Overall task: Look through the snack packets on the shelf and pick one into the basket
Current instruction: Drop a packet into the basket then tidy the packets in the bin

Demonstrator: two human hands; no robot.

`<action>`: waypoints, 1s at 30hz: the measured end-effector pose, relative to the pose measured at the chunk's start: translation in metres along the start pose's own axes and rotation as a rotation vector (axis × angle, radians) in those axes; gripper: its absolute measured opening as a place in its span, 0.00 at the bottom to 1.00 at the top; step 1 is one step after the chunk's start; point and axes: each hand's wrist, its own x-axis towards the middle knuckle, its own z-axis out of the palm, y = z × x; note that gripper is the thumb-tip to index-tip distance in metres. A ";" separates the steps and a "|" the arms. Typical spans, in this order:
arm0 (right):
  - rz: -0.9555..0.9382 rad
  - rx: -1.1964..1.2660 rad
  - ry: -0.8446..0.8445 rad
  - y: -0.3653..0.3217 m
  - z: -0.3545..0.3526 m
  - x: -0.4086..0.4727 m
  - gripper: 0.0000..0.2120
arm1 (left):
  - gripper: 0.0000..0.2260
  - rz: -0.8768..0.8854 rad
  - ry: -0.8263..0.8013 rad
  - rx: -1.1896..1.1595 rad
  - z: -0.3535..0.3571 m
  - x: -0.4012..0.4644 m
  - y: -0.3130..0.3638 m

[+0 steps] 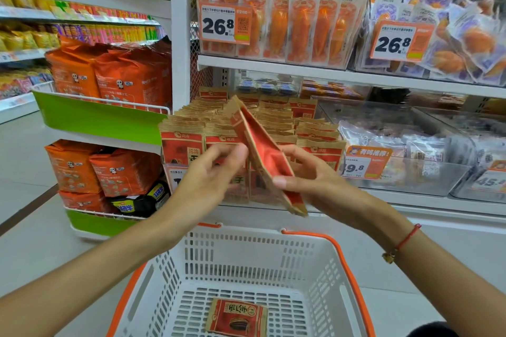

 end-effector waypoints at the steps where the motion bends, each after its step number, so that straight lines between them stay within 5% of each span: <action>1: 0.034 0.079 -0.057 -0.001 -0.003 -0.001 0.30 | 0.22 -0.025 0.008 -0.023 -0.002 0.001 -0.002; 9: 0.076 0.198 -0.216 -0.005 -0.019 -0.008 0.25 | 0.20 0.016 -0.003 0.050 -0.012 0.003 -0.006; 17: -0.037 -0.303 -0.119 -0.044 -0.026 -0.026 0.15 | 0.14 0.090 0.171 -0.133 0.004 0.010 0.001; 25: -0.298 -0.734 0.299 -0.088 -0.059 -0.020 0.13 | 0.11 0.308 0.156 -0.055 0.025 0.053 0.048; 30: -0.378 -0.979 0.650 -0.086 -0.103 0.014 0.16 | 0.08 0.301 0.107 0.397 0.026 0.104 0.067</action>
